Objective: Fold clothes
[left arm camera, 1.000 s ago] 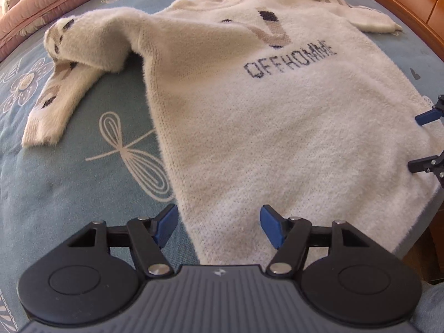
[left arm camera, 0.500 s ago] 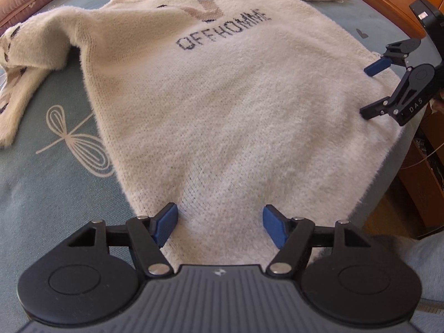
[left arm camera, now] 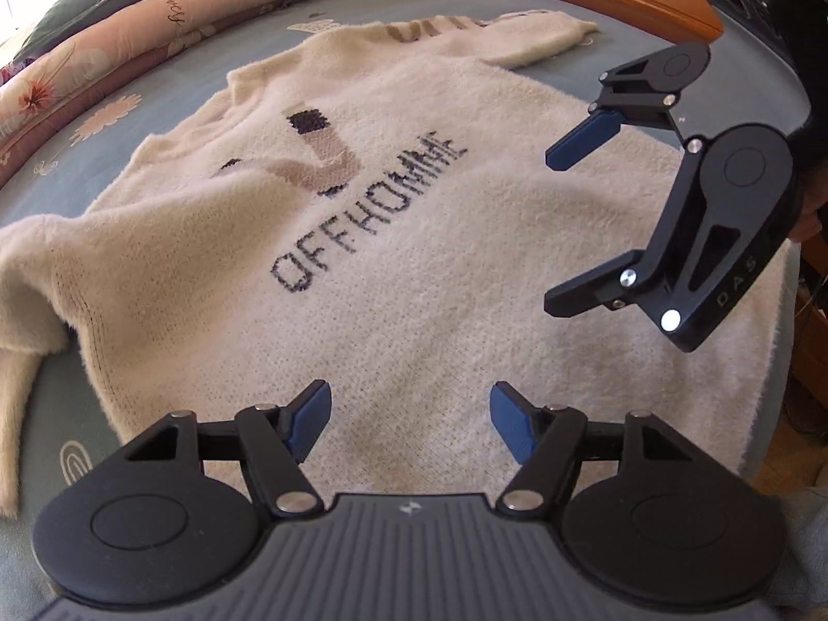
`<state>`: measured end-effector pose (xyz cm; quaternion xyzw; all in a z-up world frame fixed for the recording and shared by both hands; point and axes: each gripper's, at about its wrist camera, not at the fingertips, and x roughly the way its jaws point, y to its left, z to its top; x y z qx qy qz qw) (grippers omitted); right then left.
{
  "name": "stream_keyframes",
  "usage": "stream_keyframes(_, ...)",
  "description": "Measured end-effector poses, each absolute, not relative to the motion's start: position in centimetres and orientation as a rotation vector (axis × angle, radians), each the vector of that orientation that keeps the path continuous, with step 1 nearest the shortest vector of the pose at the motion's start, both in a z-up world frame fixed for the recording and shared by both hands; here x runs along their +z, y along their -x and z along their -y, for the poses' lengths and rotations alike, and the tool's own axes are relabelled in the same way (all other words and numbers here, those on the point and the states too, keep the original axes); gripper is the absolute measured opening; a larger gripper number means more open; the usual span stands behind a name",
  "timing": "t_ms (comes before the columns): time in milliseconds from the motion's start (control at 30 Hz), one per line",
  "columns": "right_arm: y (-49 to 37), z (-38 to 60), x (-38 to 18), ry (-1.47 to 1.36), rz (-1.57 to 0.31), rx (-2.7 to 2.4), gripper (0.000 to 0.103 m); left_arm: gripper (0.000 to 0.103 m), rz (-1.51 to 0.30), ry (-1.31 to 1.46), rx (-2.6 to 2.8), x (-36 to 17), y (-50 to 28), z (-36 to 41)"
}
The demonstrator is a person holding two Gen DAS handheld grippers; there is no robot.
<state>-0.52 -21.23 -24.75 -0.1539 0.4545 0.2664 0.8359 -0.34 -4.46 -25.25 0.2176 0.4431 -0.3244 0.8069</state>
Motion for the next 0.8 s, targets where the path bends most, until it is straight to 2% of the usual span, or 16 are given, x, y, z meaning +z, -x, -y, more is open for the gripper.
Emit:
stream_keyframes(167,3.9,22.6,-26.3,0.279,-1.066,0.512,0.103,0.077,-1.019,-0.429,-0.653,-26.2,1.9,0.7)
stream_keyframes(333,8.9,23.0,-26.0,0.331,-1.138,0.511,0.103,0.079,-1.062,-0.414,-0.628,-26.1,2.5,-0.6)
stream_keyframes(533,7.6,20.9,-24.5,0.298,-1.088,0.540,0.103,0.084,-1.071,-0.417,-0.613,-26.4,2.1,0.1)
stream_keyframes(667,6.5,20.8,-25.4,0.205,-1.147,0.492,0.103,0.084,-1.075,-0.423,-0.625,-26.2,1.9,0.1)
stream_keyframes(800,9.3,21.2,-25.9,0.282,-1.178,0.467,0.103,0.084,-1.078,-0.435,-0.640,-26.0,1.9,0.2)
